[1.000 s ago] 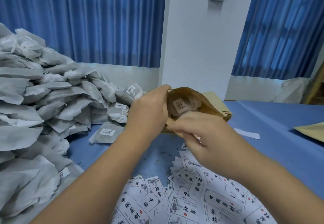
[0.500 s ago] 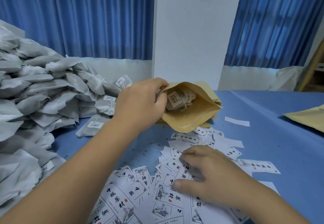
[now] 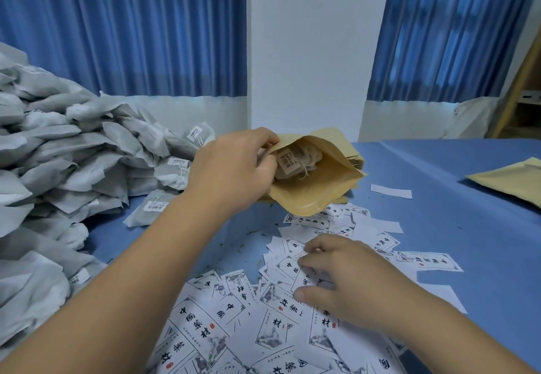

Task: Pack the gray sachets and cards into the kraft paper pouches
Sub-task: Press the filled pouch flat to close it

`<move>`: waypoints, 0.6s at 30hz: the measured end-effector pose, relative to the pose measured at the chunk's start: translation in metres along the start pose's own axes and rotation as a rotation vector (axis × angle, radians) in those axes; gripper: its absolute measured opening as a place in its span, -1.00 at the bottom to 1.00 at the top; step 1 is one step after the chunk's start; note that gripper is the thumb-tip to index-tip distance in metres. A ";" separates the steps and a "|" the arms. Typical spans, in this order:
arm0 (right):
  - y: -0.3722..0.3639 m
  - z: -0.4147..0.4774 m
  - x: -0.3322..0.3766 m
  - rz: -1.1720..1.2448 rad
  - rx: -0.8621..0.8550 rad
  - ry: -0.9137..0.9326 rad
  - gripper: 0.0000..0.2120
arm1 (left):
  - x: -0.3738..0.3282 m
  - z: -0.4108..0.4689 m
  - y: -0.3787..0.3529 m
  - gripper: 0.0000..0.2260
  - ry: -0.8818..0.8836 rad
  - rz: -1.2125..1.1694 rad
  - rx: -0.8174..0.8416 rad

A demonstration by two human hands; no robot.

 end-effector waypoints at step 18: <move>-0.001 -0.002 0.040 0.011 -0.071 0.223 -0.55 | -0.003 -0.001 0.000 -0.78 0.018 0.002 0.054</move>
Point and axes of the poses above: each hand's wrist, its own z-axis towards the middle knuckle, its own y-axis out of the back of the hand, x = y × z, the point moved 7 cm from there along z, towards the middle knuckle, and after that the axes turned 3 degrees about y, right-handed, at the moved point
